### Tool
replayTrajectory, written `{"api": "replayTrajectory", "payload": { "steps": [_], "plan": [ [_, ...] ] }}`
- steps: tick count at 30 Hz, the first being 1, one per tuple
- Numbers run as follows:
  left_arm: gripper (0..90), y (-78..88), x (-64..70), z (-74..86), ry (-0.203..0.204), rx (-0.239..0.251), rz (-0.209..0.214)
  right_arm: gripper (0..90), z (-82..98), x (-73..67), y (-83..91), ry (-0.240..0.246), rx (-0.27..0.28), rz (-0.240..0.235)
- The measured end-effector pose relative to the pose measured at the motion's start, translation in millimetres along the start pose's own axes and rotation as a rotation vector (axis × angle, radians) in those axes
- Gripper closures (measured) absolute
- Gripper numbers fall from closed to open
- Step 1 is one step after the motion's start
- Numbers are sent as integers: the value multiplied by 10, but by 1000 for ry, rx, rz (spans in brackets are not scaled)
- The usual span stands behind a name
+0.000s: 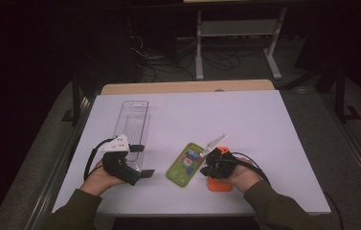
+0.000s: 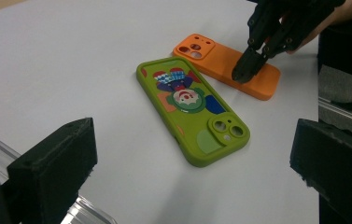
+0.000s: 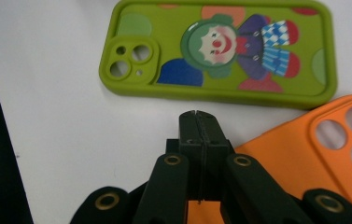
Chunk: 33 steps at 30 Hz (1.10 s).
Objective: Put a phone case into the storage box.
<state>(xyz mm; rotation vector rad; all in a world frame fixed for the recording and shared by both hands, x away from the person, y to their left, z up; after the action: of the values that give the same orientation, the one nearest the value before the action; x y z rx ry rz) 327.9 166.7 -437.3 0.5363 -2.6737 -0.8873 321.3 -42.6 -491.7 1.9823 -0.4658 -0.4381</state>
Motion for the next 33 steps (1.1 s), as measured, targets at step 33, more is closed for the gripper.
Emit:
{"api": "replayTrajectory", "payload": {
  "steps": [33],
  "plan": [
    [4,-7,11,24,0,-16,-2,888,424,55,76,3,-87,28]
  ]
}}
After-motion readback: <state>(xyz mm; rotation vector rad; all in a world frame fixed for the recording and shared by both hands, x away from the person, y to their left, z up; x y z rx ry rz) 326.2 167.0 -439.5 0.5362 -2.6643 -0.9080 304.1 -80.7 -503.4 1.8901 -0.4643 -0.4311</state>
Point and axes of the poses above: each handheld gripper's, and its own axes: y roughly backward along the jaws, z roughly out of its underside, x roughly to its right, the point moved 9 cm from there along -y, roughly forward along the jaws, and after that the axes turned 7 degrees about -x, right-handed, at the moved point
